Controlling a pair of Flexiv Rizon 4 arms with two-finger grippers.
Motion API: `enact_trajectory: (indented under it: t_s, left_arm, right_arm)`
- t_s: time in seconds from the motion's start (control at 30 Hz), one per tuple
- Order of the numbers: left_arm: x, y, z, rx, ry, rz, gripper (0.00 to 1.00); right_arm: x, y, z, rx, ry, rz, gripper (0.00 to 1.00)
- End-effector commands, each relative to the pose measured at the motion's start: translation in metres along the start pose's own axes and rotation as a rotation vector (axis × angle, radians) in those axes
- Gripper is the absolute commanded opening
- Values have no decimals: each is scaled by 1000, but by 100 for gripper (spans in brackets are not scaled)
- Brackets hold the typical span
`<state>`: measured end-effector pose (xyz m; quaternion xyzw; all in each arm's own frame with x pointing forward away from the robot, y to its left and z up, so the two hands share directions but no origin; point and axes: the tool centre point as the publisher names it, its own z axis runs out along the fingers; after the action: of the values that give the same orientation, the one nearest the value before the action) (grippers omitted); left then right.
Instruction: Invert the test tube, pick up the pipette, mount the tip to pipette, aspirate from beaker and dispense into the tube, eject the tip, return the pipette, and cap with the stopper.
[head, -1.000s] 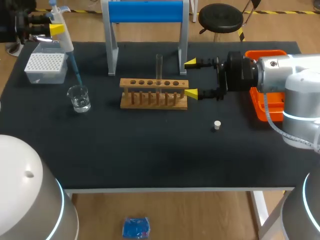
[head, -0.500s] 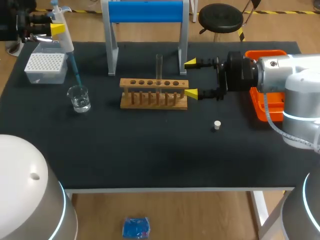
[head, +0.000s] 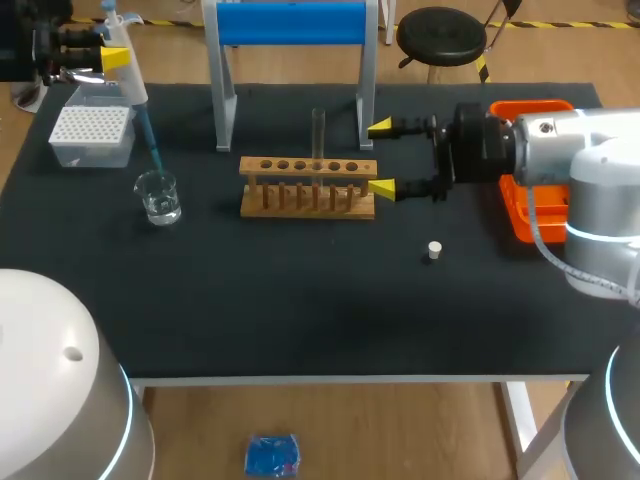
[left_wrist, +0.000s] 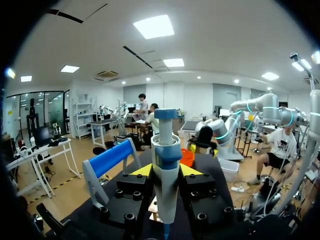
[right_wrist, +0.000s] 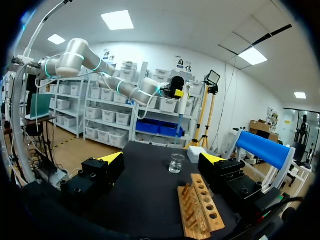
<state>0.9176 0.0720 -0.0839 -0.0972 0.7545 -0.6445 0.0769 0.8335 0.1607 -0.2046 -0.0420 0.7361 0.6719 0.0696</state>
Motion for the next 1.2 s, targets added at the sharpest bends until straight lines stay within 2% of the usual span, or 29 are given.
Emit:
enact_trajectory:
  t_s: [0.03, 0.1, 0.37, 0.57, 0.77, 1.2]
  left_arm:
    - [-2, 0, 0, 0, 3, 1, 0]
    - [-2, 0, 0, 0, 3, 1, 0]
    - [-2, 0, 0, 0, 3, 1, 0]
    - [-2, 0, 0, 0, 3, 1, 0]
    - [-2, 0, 0, 0, 3, 1, 0]
    - [-2, 0, 0, 0, 3, 1, 0]
  right_arm:
    - [24, 11, 16, 21, -94, 7, 100]
    - [31, 12, 29, 62, -98, 8, 100]
    - [48, 8, 88, 100, -94, 66, 100]
    - [43, -14, 138, 113, -50, 115, 100]
    - [51, -29, 188, 142, -26, 154, 100]
    - [54, -57, 230, 210, -75, 151, 100]
